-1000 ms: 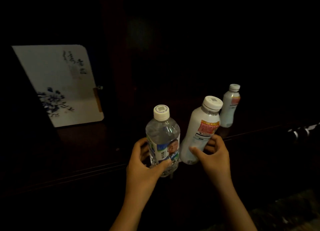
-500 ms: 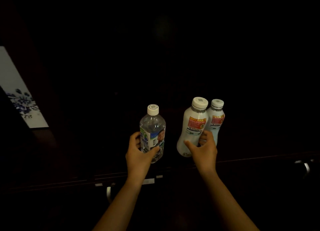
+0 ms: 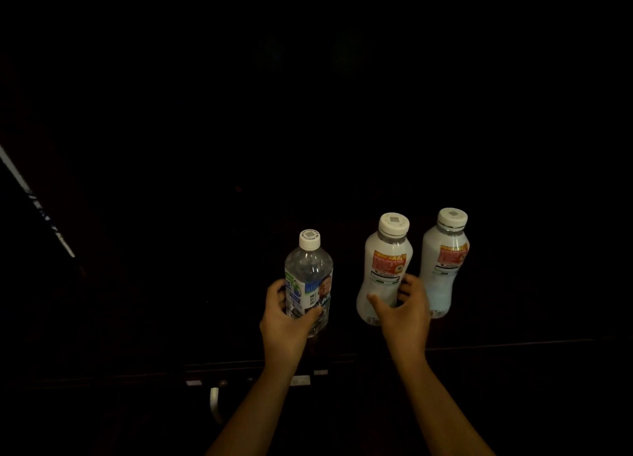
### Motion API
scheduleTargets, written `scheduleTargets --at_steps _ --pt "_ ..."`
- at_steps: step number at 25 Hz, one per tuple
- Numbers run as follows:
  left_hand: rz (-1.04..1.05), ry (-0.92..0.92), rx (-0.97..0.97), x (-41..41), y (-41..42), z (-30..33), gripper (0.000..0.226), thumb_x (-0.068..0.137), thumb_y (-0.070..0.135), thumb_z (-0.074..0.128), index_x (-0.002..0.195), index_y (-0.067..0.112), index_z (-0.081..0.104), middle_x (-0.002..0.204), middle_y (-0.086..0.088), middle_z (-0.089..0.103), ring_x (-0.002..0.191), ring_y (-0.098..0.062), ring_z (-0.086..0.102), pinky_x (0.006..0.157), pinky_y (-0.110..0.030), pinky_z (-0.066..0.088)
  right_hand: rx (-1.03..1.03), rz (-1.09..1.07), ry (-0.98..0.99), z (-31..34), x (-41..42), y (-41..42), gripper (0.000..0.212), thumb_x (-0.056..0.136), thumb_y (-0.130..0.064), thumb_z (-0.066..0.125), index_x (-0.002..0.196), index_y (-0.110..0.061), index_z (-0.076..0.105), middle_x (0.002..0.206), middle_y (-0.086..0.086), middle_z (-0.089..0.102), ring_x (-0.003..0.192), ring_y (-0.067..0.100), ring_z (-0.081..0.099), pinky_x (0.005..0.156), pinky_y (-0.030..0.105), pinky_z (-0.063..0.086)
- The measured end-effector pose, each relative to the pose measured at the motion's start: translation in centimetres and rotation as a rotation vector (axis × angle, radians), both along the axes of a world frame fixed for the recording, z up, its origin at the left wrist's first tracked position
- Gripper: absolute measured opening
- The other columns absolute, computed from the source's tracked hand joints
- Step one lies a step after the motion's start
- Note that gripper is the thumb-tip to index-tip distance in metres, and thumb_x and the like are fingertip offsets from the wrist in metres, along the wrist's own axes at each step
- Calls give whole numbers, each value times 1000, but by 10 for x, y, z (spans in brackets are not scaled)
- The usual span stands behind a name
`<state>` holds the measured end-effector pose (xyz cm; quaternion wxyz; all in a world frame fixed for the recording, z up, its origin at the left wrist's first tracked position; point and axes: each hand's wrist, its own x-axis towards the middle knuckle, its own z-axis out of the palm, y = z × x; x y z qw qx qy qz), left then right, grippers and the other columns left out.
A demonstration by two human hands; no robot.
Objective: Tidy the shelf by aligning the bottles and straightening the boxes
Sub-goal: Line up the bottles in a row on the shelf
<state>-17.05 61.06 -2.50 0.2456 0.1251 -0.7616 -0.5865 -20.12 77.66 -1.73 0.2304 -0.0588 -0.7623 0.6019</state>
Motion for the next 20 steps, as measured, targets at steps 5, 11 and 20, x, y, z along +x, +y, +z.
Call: scheduleTargets --at_steps 5,11,20 --pt "13 3 3 -13 6 -4 71 65 9 80 126 15 44 108 7 51 90 1 49 61 6 38 5 -18 10 -5 -5 3 57 65 -11 79 114 -11 49 114 8 60 102 19 58 84 34 50" --pt "-9 -3 23 -20 9 -2 70 66 9 79 126 16 43 110 7 52 92 3 51 62 1 42 0 -21 2 -9 -10 7 56 66 -9 78 114 -12 49 115 9 60 104 21 58 86 36 51" --pt "-72 -33 35 -25 0 0 70 68 11 78 128 19 42 123 -5 57 108 -13 53 82 -20 46 27 8 -15 -10 -17 3 59 65 -8 78 116 -10 48 115 10 58 103 21 56 83 32 48"
